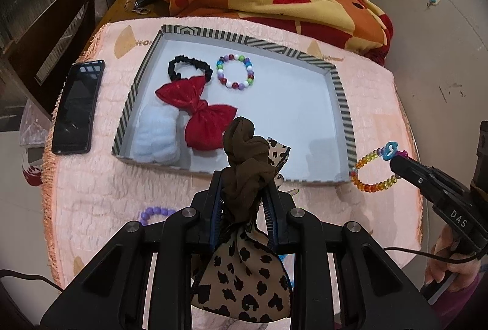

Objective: Organize jewelry
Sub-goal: 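Carry the leopard-print bow clip and orange bead bracelet toward the white tray, then lower the bow clip and orange bracelet into the tray and open both grippers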

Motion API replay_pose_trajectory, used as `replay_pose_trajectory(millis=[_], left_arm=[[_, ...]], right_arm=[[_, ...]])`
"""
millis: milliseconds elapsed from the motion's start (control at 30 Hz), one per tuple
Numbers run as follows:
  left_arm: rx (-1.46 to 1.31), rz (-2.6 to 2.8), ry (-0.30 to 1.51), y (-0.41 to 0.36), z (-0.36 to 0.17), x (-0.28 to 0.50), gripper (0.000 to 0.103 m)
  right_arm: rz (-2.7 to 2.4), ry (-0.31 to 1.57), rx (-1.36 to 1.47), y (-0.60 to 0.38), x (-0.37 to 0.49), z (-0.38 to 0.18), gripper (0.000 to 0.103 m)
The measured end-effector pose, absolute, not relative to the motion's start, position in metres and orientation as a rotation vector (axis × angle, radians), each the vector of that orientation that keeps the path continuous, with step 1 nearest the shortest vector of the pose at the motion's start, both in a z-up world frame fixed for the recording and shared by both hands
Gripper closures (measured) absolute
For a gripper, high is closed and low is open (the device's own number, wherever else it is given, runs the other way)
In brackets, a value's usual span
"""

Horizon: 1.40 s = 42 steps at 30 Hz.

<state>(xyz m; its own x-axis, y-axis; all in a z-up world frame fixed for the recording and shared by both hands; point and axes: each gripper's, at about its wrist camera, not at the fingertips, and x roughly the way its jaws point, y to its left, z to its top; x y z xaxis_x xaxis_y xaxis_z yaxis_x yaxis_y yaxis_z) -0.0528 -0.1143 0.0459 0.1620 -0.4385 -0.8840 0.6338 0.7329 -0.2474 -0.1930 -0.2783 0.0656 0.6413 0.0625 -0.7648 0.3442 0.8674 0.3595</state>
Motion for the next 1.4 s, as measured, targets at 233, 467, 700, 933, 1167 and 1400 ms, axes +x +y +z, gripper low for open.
replay_pose_trajectory(millis=[233, 467, 700, 933, 1167, 1400], left_arm=[[0.170, -0.770, 1.196, -0.139, 0.045, -0.038, 0.080], [0.161, -0.754, 1.244, -0.170, 0.022, -0.025, 0.080], [0.173, -0.685, 1.279, -0.187, -0.004, -0.010, 0.080], [0.172, -0.620, 1.306, -0.189, -0.021, 0.007, 0.079], [0.161, -0.586, 1.321, -0.191, -0.031, 0.020, 0.079], [0.140, -0.576, 1.322, -0.191, -0.035, 0.022, 0.072]], right_arm=[[-0.176, 0.875, 0.509, -0.299, -0.161, 0.060, 0.095], [-0.191, 0.897, 0.542, -0.326, -0.122, 0.043, 0.095], [-0.173, 0.957, 0.563, -0.349, -0.070, 0.016, 0.095], [-0.151, 1.007, 0.609, -0.366, -0.019, -0.013, 0.095], [-0.124, 1.035, 0.614, -0.367, 0.015, -0.034, 0.095], [-0.134, 1.044, 0.669, -0.379, 0.008, -0.040, 0.072]])
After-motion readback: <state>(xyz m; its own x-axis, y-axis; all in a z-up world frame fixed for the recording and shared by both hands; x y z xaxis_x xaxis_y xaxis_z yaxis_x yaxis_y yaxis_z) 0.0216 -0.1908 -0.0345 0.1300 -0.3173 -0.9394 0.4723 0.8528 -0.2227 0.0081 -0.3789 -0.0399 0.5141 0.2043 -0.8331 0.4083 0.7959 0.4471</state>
